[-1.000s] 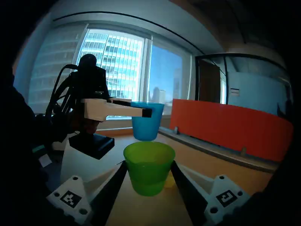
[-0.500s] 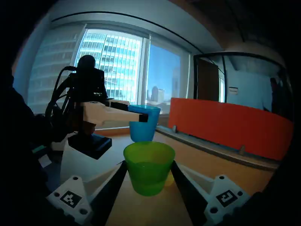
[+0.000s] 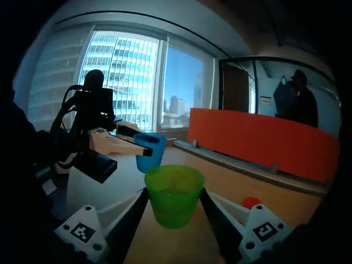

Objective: Pour water

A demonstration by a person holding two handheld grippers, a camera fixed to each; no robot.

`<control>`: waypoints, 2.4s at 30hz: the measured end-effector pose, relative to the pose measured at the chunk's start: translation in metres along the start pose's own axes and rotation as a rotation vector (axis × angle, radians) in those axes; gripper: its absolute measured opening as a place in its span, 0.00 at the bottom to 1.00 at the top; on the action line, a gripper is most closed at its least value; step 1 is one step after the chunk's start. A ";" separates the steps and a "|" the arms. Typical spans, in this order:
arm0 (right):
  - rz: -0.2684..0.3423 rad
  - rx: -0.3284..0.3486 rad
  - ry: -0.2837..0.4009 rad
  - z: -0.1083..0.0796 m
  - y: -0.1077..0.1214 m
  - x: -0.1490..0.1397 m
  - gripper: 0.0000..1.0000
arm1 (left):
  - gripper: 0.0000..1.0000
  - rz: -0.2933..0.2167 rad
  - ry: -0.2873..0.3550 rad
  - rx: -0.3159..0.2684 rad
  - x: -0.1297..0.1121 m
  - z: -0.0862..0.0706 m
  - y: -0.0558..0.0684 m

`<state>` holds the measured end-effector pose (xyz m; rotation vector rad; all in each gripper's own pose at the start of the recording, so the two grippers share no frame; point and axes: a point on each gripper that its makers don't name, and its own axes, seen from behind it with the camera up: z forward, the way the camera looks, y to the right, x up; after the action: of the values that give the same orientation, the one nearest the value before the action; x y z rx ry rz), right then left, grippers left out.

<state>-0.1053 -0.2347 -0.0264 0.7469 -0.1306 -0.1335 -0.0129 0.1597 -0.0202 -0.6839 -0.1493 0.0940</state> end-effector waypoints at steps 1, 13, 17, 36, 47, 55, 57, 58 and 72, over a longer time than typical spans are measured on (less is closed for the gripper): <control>0.003 -0.003 -0.002 -0.001 0.001 -0.001 0.87 | 0.88 0.005 -0.008 0.000 -0.003 0.001 0.000; 0.040 -0.015 -0.081 -0.007 0.014 -0.031 0.87 | 0.89 0.060 -0.125 -0.019 -0.049 0.013 0.011; 0.049 -0.011 -0.111 -0.007 0.017 -0.042 0.87 | 0.89 0.065 -0.176 -0.032 -0.066 0.018 0.013; 0.066 0.036 -0.272 0.005 0.021 -0.086 0.87 | 0.89 0.168 -0.435 -0.074 -0.139 0.027 0.005; 0.062 0.047 -0.334 0.018 0.020 -0.108 0.87 | 0.89 0.148 -0.509 -0.097 -0.168 0.038 0.003; 0.059 0.049 -0.355 0.019 0.020 -0.115 0.88 | 0.89 0.129 -0.523 -0.100 -0.181 0.038 0.001; 0.057 0.047 -0.361 0.019 0.020 -0.117 0.87 | 0.89 0.123 -0.524 -0.101 -0.183 0.038 0.001; 0.056 0.047 -0.363 0.019 0.019 -0.118 0.87 | 0.89 0.120 -0.524 -0.101 -0.184 0.038 0.001; 0.053 0.042 -0.391 0.022 0.019 -0.129 0.88 | 0.89 0.075 -0.537 -0.101 -0.201 0.031 -0.004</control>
<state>-0.2342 -0.2141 -0.0065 0.7515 -0.5264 -0.2265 -0.2163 0.1486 -0.0152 -0.7529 -0.6470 0.3440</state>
